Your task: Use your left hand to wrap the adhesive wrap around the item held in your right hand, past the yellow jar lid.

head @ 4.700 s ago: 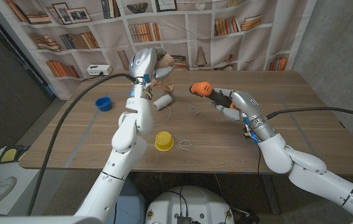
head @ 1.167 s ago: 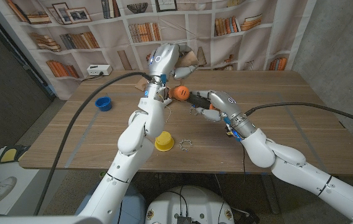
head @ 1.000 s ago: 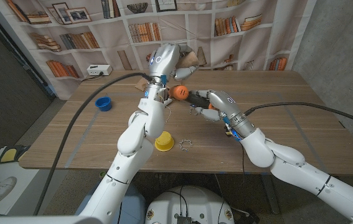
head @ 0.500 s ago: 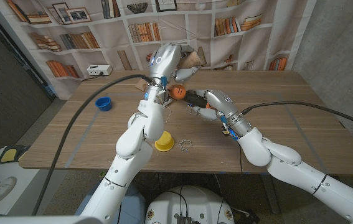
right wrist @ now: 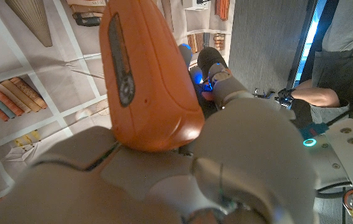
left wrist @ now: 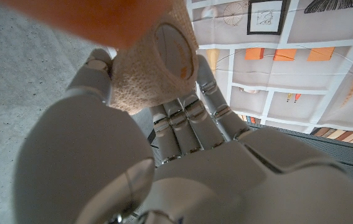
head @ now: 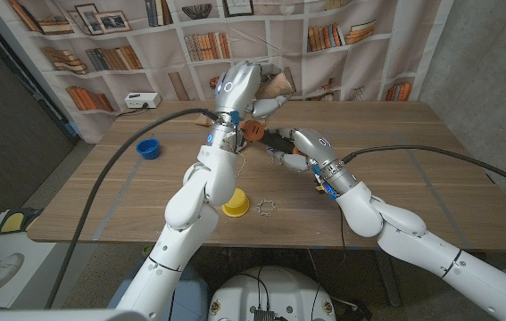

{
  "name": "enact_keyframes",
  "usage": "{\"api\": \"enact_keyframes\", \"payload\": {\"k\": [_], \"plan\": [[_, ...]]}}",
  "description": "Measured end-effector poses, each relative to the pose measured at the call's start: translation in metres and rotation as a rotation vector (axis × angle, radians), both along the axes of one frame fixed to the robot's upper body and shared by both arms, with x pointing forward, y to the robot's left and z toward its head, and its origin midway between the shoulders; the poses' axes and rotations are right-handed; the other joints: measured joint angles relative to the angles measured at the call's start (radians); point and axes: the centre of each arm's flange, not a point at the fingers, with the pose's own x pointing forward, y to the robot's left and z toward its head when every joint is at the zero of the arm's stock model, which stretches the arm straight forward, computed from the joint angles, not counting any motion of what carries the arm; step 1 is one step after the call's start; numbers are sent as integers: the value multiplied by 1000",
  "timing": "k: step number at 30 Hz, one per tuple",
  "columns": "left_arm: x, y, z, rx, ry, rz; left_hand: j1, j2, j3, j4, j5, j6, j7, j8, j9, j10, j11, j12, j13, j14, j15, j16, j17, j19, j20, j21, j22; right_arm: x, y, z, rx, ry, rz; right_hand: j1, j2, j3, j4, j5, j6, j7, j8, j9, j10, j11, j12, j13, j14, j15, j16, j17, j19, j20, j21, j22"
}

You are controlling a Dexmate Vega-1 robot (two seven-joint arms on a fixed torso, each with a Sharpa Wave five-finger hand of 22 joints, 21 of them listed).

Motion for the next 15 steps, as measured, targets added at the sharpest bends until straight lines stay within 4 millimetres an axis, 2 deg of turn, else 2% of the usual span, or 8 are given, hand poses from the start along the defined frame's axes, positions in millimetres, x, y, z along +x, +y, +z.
{"api": "enact_keyframes", "payload": {"k": [15], "plan": [[-5,-1,-6,-9,-3,-32,0,0,0,0,-1,1,-1,-5,0,0,0,-4,5,0,0,0,0,-7,-7,15,-19,5,5,3,12,12,-20,0,0,0,0,0,6,6,0,0,0,0,0,0,0,0,0,0,0,0,0,0]]}}
